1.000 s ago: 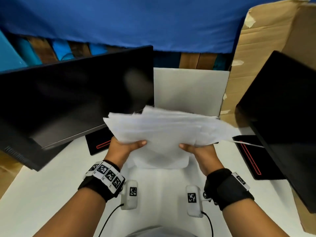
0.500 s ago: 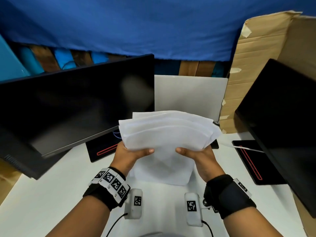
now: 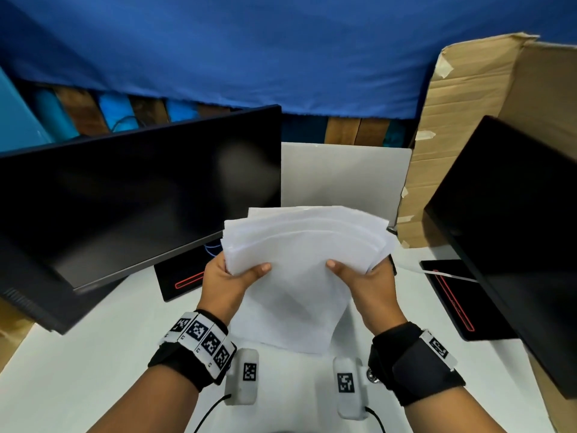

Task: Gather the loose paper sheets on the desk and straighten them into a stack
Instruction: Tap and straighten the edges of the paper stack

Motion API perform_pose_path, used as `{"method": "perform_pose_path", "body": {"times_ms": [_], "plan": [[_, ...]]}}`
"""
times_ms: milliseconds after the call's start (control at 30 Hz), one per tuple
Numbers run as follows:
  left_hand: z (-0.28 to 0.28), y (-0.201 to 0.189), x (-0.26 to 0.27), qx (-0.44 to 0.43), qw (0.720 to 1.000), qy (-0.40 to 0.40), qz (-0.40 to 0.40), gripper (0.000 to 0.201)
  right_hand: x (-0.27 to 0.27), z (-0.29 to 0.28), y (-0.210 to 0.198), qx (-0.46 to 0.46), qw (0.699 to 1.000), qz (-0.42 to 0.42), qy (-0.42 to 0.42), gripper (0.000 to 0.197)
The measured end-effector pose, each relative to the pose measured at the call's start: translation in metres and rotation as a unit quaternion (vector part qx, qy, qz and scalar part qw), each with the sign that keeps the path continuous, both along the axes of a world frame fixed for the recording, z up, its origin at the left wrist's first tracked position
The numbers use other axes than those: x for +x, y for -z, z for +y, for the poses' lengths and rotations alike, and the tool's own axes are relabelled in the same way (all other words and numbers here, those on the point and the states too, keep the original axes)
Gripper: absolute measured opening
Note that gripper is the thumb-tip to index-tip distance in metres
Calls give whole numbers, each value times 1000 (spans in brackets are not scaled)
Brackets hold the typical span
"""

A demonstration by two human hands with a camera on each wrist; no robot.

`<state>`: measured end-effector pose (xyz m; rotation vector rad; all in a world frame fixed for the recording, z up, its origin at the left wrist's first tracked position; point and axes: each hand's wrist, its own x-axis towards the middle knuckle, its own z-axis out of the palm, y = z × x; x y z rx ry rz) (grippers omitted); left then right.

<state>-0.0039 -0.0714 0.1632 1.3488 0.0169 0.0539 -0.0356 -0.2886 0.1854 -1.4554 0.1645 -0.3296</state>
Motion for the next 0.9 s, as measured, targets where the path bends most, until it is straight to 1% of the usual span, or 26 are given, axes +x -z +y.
{"method": "perform_pose_path", "body": {"times_ms": [100, 133, 167, 200, 267, 333, 400, 467, 567, 633, 733, 800, 900], "plan": [[2, 2, -4, 0, 1000, 11, 9, 44, -6, 9, -2, -37, 996, -59, 62, 95], [3, 4, -4, -1, 1000, 10, 12, 46, -9, 11, -4, -49, 993, -86, 71, 103], [4, 5, -5, -1, 1000, 11, 14, 47, -10, 13, -7, -74, 988, -111, 78, 106], [5, 6, -5, -2, 1000, 12, 16, 47, -12, 16, -10, -117, 981, -127, 85, 105], [6, 7, -6, -4, 1000, 14, 16, 48, -14, 20, -11, -222, 962, -128, 96, 97], [7, 10, -7, -7, 1000, 13, 23, 48, -14, 23, -10, -273, 950, -112, 100, 82], [10, 16, -8, 1, 1000, 12, 29, 45, -15, 26, -6, -282, 945, -116, 118, 72], [10, 20, -10, 10, 999, 1, 33, 39, -16, 28, -4, -286, 941, -129, 125, 72], [7, 18, -10, 1, 999, -29, 22, 32, -17, 35, -5, -325, 929, -144, 106, 67], [5, 10, -10, -6, 999, -37, 7, 31, -18, 40, -12, -336, 916, -181, 123, 64], [6, -2, -8, -9, 999, -37, -23, 34, -22, 45, -22, -341, 897, -230, 159, 67], [7, -3, -8, -2, 999, -34, -24, 36, -20, 43, -20, -338, 903, -218, 153, 66], [9, 4, -11, 6, 1000, -26, 10, 42, -17, 38, -8, -337, 918, -165, 125, 61]]}}
